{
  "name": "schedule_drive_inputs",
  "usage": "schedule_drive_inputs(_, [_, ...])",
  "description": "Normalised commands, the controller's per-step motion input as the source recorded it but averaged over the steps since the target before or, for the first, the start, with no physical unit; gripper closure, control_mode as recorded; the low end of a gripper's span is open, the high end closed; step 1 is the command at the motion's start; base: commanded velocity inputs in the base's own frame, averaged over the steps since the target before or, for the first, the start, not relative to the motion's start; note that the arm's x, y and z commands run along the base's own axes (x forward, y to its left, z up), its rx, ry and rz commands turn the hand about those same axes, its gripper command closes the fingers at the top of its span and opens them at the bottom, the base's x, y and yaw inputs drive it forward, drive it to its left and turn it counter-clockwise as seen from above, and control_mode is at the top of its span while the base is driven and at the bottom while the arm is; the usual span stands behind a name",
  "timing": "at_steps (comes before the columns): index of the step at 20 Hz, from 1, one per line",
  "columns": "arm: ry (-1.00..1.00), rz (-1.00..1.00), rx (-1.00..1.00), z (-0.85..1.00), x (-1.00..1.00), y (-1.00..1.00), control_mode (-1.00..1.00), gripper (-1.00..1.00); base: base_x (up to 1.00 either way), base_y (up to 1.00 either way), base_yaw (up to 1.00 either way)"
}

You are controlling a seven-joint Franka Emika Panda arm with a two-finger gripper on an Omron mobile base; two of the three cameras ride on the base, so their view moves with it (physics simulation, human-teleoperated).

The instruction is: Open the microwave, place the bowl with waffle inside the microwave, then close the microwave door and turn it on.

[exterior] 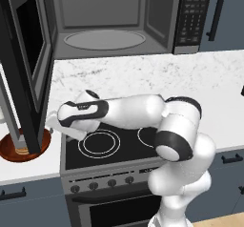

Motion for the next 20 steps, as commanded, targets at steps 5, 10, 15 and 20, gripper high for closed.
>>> schedule_drive_inputs(5, [0.00,0.00,-0.05,-0.31,0.38,0.26,-1.00,-1.00,0.00,0.00,0.00])
schedule_drive_inputs(10, [0.00,-0.01,-0.03,-0.23,0.39,0.24,-1.00,-1.00,0.00,0.00,0.00])
schedule_drive_inputs(15, [0.00,-0.02,-0.04,-0.09,0.35,0.35,-1.00,-1.00,0.00,0.00,0.00])
schedule_drive_inputs(20, [0.00,-0.01,-0.04,-0.10,0.25,0.19,-1.00,-1.00,0.00,0.00,0.00])
